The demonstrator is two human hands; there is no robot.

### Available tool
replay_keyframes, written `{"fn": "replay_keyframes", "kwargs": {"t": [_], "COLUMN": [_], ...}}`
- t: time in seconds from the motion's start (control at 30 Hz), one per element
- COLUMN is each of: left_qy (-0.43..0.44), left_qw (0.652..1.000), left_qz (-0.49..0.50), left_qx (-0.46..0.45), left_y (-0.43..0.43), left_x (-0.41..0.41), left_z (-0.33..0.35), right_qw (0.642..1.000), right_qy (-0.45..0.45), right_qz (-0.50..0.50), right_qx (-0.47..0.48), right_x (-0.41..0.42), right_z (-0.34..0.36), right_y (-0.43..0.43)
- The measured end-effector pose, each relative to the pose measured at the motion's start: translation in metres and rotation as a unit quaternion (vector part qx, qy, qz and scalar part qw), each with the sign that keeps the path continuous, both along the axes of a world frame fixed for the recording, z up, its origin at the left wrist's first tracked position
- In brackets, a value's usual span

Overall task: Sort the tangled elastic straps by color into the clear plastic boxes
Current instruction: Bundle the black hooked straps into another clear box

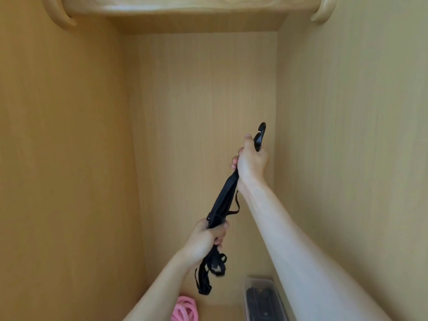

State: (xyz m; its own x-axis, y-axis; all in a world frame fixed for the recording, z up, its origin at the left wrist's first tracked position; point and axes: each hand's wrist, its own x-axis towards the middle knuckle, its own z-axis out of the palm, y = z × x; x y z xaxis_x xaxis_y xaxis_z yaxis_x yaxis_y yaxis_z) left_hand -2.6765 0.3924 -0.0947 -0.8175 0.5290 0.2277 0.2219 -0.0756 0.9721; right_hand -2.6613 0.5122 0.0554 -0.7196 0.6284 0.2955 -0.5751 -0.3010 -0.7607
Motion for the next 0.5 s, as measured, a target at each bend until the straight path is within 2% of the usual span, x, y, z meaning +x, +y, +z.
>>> {"fn": "replay_keyframes", "kwargs": {"t": [0.1, 0.2, 0.33, 0.5], "left_qy": [-0.048, -0.115, -0.238, -0.242], "left_qw": [0.997, 0.983, 0.935, 0.917], "left_qz": [0.062, 0.113, 0.132, 0.129], "left_qx": [0.021, 0.089, 0.229, 0.291], "left_y": [-0.009, -0.017, -0.022, -0.021], "left_x": [-0.009, -0.018, -0.024, -0.022], "left_z": [-0.004, -0.004, 0.000, 0.013], "right_qw": [0.999, 0.997, 0.987, 0.967], "right_qy": [-0.018, -0.019, -0.049, -0.088], "right_qz": [-0.003, 0.013, 0.059, 0.123], "right_qx": [-0.029, -0.075, -0.139, -0.207], "right_x": [0.000, 0.000, 0.004, 0.015], "right_z": [-0.019, -0.050, -0.106, -0.163], "right_y": [0.008, 0.011, 0.003, -0.016]}}
